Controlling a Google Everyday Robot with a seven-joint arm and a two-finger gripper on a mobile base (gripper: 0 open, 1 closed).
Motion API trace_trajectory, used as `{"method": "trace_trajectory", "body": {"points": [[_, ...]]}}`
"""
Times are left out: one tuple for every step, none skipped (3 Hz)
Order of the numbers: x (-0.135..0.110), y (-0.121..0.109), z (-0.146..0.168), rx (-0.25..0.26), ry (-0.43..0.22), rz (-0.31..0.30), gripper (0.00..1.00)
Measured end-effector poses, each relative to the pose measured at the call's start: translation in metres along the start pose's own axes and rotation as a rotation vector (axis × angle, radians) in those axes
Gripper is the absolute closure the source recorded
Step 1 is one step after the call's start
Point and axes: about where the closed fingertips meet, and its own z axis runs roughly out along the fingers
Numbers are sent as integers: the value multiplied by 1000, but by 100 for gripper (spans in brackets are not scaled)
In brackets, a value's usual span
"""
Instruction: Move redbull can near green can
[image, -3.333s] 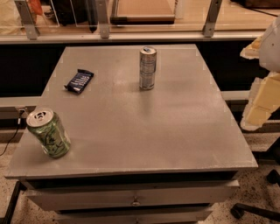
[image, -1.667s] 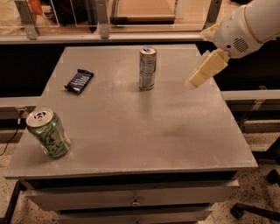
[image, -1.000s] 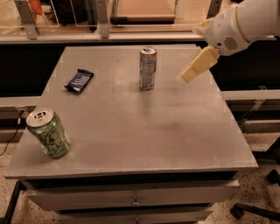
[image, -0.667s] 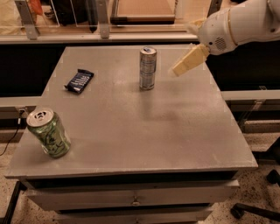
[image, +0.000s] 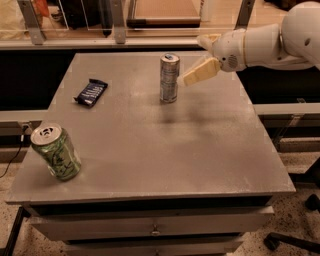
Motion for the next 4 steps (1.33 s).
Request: {"method": "trace_trajectory", "body": {"points": [[16,2,14,-49,-99,35,0],[27,9,30,-91,-168,30,0],[27,9,31,-92,-169,29,0],[24,12,38,-106,-183,32,0]]}}
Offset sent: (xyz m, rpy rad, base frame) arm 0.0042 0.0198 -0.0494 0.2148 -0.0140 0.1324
